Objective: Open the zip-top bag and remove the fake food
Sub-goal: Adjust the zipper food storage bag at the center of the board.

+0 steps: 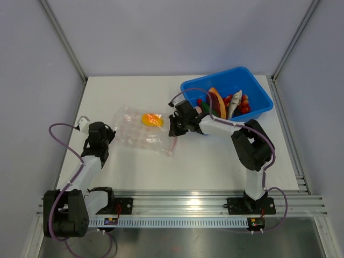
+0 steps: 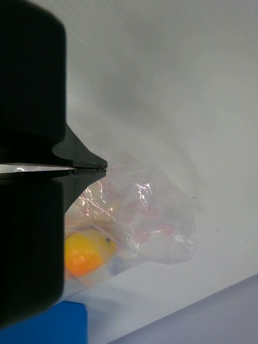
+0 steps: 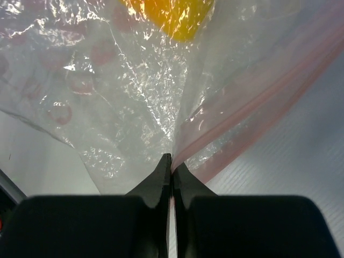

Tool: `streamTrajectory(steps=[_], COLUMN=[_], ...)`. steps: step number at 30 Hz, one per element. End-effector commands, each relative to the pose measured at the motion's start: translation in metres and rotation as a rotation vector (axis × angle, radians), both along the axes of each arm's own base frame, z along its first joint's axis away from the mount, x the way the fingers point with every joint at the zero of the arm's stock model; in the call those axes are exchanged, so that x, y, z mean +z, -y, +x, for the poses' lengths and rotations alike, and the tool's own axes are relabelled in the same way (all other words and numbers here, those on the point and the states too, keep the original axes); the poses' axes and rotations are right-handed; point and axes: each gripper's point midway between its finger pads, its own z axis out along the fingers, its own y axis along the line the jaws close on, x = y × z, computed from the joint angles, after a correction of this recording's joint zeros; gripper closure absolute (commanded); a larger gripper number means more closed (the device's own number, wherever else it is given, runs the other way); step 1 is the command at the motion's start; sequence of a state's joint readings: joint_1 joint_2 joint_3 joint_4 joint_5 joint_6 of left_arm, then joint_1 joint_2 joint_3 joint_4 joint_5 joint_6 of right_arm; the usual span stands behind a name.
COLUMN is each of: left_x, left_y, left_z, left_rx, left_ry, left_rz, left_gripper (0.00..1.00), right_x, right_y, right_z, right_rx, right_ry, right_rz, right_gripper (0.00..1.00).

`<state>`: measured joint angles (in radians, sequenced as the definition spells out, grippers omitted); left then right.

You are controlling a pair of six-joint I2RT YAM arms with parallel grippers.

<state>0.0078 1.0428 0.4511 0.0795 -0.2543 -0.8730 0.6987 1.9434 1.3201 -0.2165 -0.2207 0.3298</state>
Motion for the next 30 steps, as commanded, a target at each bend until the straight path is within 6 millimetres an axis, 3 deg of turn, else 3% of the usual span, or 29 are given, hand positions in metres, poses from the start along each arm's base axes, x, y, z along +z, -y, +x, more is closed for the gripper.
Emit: streamTrajectory(steps=[1,5,7,10,13,14,21,24,25,27,29,30], left_x=[0.014,0.03,0.042,0.053,0.05,0.047,0.021,0.022,0.023,0.019,0.025,0.025], left_y=[-0.012,-0.014,-0.013,-0.012,-0.015,-0.015,-0.019,-0.023,-0.024,-0.025,-0.025,-0.026], left_z=[0.002,-0.004,-0.008,-0.011,-0.012,-0.012,-0.01,-0.011,-0.012,-0.018,-0.019,-0.021], left_rx=[0.07,0.088,0.083,0.079,0.092,0.096,0.127,0.153,0.164,0.172,0.176,0.181], left_ry=[0.021,0.124,0.191,0.243,0.228,0.215,0.047,0.053,0.06,0.047,0.067,0.062], left_rz=[0.016,0.013,0.012,0.008,0.009,0.01,0.014,0.012,0.011,0.006,0.004,0.002], left_gripper=[1.0,1.0,1.0,1.0,1.0,1.0,0.98,0.8,0.6,0.39,0.2,0.17], right_x=[0.061,0.058,0.052,0.047,0.051,0.059,0.056,0.048,0.045,0.041,0.038,0.037], right_y=[-0.018,-0.014,-0.014,-0.014,-0.014,-0.015,-0.008,-0.013,-0.013,-0.014,-0.016,-0.017], right_z=[0.006,0.008,0.008,0.008,0.007,0.008,0.01,0.01,0.01,0.011,0.011,0.011], right_rx=[0.032,0.017,0.014,0.011,0.011,0.008,-0.04,-0.037,-0.038,-0.035,-0.029,-0.024], right_ry=[0.14,0.137,0.117,0.105,0.117,0.137,0.136,0.105,0.095,0.087,0.082,0.079], right_rz=[0.165,0.139,0.12,0.114,0.133,0.155,0.139,0.138,0.133,0.128,0.126,0.126], right_gripper=[0.95,0.84,0.65,0.45,0.36,0.35,0.34,0.34,0.34,0.34,0.35,0.38])
